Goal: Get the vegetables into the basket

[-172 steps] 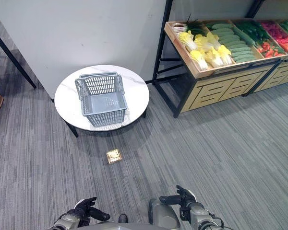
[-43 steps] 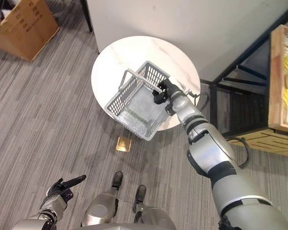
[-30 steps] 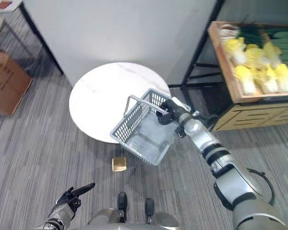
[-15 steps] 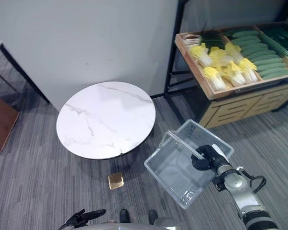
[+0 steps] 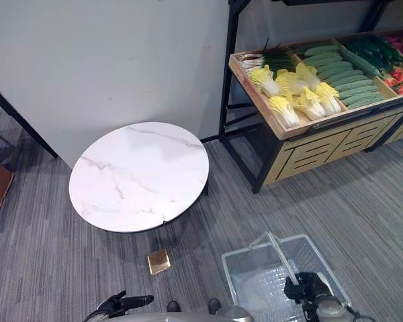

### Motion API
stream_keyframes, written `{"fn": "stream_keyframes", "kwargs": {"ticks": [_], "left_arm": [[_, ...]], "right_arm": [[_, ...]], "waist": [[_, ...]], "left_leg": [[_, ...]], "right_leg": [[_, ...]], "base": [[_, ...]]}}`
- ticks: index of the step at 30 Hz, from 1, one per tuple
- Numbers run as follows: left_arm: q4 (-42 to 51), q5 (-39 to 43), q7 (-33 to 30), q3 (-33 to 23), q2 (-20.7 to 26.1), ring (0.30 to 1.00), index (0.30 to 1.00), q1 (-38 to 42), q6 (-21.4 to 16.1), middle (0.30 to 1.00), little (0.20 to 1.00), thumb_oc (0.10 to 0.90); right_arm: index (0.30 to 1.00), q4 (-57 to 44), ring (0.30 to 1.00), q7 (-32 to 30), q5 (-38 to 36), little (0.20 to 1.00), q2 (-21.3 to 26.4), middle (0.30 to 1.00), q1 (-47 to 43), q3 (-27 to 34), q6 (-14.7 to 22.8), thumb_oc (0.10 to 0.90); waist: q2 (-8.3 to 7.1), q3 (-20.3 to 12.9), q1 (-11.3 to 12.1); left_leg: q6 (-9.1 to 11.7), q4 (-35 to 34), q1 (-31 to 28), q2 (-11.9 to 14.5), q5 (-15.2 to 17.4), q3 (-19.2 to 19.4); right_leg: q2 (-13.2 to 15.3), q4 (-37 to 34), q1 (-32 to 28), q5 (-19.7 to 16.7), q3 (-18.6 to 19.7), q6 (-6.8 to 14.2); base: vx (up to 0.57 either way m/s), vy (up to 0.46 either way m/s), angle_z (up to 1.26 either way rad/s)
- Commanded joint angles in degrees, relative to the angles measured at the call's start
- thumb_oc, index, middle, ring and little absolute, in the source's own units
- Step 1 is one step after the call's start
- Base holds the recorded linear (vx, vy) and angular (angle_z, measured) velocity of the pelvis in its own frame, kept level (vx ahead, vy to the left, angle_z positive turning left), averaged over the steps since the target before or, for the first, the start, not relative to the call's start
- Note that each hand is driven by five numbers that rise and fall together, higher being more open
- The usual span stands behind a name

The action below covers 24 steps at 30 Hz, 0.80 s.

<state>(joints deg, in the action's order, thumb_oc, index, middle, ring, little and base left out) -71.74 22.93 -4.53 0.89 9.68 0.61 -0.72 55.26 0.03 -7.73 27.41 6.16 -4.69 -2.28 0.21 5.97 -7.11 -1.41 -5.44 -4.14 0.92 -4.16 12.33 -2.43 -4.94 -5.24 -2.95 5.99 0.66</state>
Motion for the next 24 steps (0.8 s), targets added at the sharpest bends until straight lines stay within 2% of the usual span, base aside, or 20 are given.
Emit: {"fn": "stream_keyframes", "kwargs": {"ticks": [1,10,16,20,21,22,24], "left_arm": [[-3.13,-2.33,0.11,2.39,1.96,1.000,1.000,3.65,-1.77,1.000,1.000,0.900],[-3.16,-3.62,0.02,3.02,2.13,1.000,1.000,3.40,-2.22,1.000,1.000,0.900],[-2.47,-5.57,-0.32,4.26,2.25,1.000,1.000,3.91,-2.51,1.000,1.000,0.900],[-1.67,-6.52,-0.30,4.98,2.36,1.000,1.000,4.42,-2.64,1.000,1.000,0.900],[-1.34,-6.62,-0.34,5.20,2.42,1.000,1.000,4.66,-2.70,1.000,1.000,0.900],[-0.84,-6.64,-0.43,5.44,2.85,1.000,1.000,5.13,-2.92,1.000,1.000,0.900],[-0.69,-6.82,-0.41,5.50,2.97,1.000,1.000,5.34,-3.01,1.000,1.000,0.900]], "right_arm": [[0.300,-1.82,0.300,-1.37,-4.95,0.300,0.83,0.300,-6.71,3.17,5.95,0.400],[0.300,3.18,0.300,-0.94,-7.68,0.300,-3.43,0.300,-4.94,2.40,6.51,0.400],[0.300,2.55,0.300,-0.49,-7.49,0.300,-5.14,0.300,-3.79,1.15,6.63,0.400],[0.300,1.72,0.300,-0.42,-7.60,0.300,-5.98,0.300,-3.50,0.68,6.76,0.400],[0.300,1.27,0.300,-0.45,-7.65,0.300,-6.30,0.300,-3.50,0.39,6.77,0.400],[0.300,1.17,0.300,-0.29,-7.42,0.300,-6.90,0.300,-3.84,-0.49,6.80,0.400],[0.300,1.33,0.300,-0.28,-7.42,0.300,-7.21,0.300,-4.12,-0.91,6.79,0.400]], "waist": [[-1.94,-1.39,0.50],[-1.57,-1.20,-0.14],[-1.05,-0.53,-1.09],[-0.62,0.22,-1.87],[-0.56,0.76,-2.42],[-0.16,2.04,-2.81],[-0.11,2.43,-2.95]], "left_leg": [[-0.87,0.44,-4.59,-2.44,8.19,0.80],[-1.56,0.44,-5.92,-2.95,9.06,2.26],[-2.21,1.06,-6.01,-3.43,9.97,4.41],[-2.69,0.49,-5.95,-3.96,10.13,6.68],[-2.91,0.44,-5.89,-4.18,10.20,7.62],[-3.07,0.44,-5.48,-4.39,10.89,9.29],[-3.09,0.44,-5.35,-4.31,11.02,10.09]], "right_leg": [[3.83,4.11,1.91,3.52,-2.61,4.80],[3.98,5.07,1.93,3.27,-0.96,5.54],[3.97,6.36,3.18,2.48,1.34,6.54],[3.82,6.64,4.74,0.46,3.60,7.94],[3.82,6.97,5.47,-0.74,4.35,8.75],[3.86,8.29,7.41,-1.57,5.03,10.46],[3.89,8.70,8.13,-2.06,4.92,10.81]], "base": [[0.03,0.032,-0.01],[0.03,0.052,-0.05],[0.01,0.086,-0.15],[-0.03,0.094,-0.36],[-0.06,0.161,-0.60],[-0.06,0.157,-0.65],[-0.05,0.094,-0.79]]}}
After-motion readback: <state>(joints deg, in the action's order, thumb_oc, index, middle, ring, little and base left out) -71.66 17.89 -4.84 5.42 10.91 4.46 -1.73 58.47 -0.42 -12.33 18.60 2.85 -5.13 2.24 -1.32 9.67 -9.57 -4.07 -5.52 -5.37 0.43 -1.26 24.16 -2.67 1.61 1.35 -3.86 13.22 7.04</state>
